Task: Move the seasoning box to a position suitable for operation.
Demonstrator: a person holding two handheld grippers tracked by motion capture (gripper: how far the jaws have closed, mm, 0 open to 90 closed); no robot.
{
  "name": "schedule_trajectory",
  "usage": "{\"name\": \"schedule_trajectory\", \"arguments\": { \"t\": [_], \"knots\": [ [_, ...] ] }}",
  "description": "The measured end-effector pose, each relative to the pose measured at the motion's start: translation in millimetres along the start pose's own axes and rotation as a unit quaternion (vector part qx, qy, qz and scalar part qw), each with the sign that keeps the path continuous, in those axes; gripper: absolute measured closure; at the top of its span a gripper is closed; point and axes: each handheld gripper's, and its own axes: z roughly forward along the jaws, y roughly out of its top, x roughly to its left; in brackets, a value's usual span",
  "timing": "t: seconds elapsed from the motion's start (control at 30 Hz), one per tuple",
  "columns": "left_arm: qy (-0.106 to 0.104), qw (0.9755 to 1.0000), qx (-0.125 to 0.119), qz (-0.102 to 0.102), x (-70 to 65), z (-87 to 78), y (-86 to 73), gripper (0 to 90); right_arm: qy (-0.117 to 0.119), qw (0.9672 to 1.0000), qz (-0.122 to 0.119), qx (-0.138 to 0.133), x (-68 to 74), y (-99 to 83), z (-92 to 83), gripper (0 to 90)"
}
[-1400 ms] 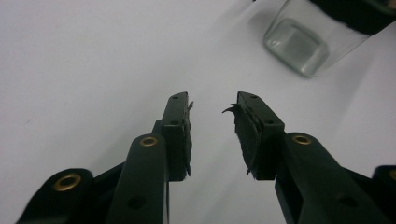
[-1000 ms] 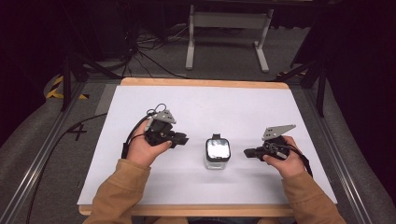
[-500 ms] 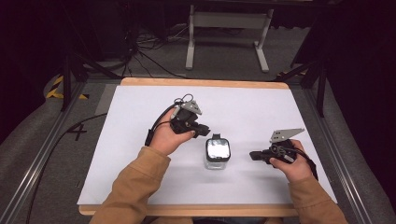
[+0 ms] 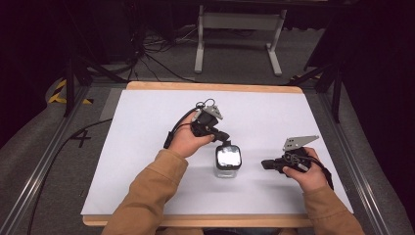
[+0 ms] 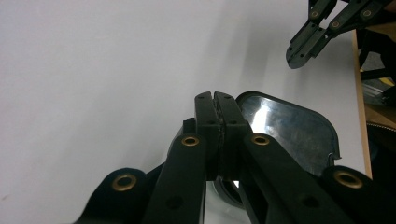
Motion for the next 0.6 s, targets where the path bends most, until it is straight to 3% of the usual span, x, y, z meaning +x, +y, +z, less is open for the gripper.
{"name": "schedule_trajectory", "arguments": {
  "t": [0.2, 0.6],
  "knots": [
    [0.008, 0.9999, 0.009, -0.005, 3.4, 0.4, -0.5, 89.8, 0.004, 1.0000, -0.001, 0.001, -0.8, -0.8, 2.0, 90.0],
    [-0.002, 0.9999, 0.011, -0.007, 3.9, 1.0, -0.7, 89.4, 0.007, 1.0000, -0.001, 0.000, -0.3, -1.2, 2.5, 90.0]
  ]
}}
